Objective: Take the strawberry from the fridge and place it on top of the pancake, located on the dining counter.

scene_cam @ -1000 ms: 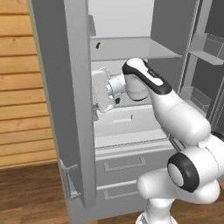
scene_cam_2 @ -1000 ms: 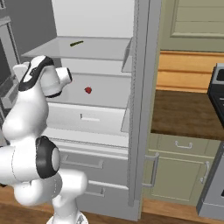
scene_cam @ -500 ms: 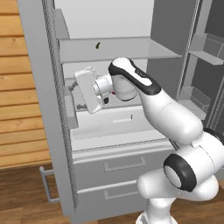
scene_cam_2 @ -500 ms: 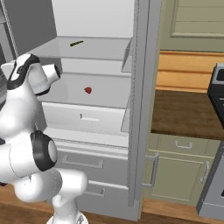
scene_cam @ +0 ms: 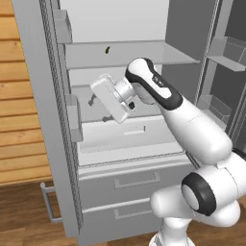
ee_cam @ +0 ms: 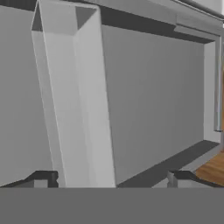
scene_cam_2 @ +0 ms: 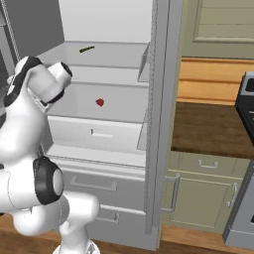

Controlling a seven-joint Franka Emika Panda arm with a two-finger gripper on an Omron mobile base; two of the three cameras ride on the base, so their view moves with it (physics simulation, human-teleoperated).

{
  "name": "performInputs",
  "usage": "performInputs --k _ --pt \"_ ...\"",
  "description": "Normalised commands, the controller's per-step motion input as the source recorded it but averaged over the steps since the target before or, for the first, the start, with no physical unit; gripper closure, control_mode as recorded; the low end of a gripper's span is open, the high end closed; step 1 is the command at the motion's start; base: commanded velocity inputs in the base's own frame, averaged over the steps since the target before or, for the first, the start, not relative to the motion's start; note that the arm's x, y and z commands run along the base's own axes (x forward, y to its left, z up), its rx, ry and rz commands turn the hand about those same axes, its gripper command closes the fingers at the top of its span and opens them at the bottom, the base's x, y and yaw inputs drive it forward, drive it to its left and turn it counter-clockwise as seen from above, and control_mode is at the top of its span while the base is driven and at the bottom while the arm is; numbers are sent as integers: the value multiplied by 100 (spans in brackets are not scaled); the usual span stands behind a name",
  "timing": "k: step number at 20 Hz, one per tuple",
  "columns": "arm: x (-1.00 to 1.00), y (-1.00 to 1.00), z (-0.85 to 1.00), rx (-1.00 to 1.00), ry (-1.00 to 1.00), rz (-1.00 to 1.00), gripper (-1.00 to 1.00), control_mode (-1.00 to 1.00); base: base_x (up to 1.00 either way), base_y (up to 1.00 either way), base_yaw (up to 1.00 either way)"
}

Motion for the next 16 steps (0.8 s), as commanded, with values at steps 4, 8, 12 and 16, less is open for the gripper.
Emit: performInputs --k 4,8,12,16 --pt "-38 -62 -13 -65 0 -3 -100 -100 0 0 0" --pt "-21 -89 -23 -61 0 0 -100 -100 0 0 0" --pt "-22 -96 -65 -39 -2 0 -100 -100 0 0 0" --pt "-34 -99 -44 -19 -8 0 -100 -100 0 0 0"
